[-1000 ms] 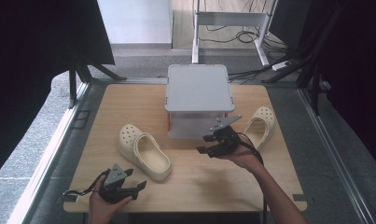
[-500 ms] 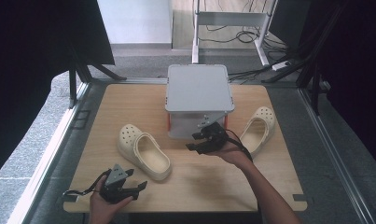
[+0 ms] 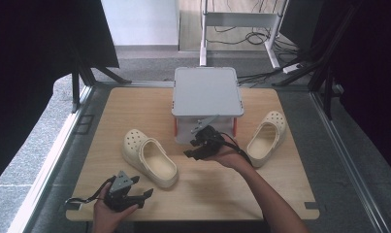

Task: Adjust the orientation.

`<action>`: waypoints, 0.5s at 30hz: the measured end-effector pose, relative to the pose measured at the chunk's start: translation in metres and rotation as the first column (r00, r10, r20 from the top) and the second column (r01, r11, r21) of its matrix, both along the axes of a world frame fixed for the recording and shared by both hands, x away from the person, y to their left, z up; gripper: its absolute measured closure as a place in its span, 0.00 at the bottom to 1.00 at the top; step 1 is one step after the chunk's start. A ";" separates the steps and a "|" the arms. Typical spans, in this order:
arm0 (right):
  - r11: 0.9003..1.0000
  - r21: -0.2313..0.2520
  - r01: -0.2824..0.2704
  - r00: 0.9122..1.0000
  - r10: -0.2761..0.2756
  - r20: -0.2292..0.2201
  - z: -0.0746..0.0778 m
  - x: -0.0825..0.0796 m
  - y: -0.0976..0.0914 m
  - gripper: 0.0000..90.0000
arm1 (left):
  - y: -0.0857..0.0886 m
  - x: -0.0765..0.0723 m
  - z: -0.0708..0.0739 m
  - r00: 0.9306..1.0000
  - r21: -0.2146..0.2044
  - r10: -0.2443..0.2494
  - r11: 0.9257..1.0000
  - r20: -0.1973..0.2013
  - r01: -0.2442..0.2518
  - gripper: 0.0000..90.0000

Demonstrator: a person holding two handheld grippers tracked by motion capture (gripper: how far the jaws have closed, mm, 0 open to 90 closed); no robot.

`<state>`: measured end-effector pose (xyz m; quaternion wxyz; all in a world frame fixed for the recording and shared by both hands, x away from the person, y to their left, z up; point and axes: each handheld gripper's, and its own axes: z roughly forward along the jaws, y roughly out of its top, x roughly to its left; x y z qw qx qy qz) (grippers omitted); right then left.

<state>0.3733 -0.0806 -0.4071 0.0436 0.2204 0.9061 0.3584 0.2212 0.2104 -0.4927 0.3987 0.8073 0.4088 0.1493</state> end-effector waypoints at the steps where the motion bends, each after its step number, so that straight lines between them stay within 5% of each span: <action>1: 1.000 -0.007 -0.002 1.000 0.002 -0.003 0.000 0.001 0.002 0.54 | 0.000 0.000 0.000 1.000 -0.001 0.000 1.000 0.000 0.000 0.32; 15: 0.998 -0.053 -0.039 0.999 0.037 -0.029 -0.003 0.009 0.038 0.55 | 0.001 0.000 0.000 1.000 -0.002 -0.002 1.000 0.001 0.002 0.32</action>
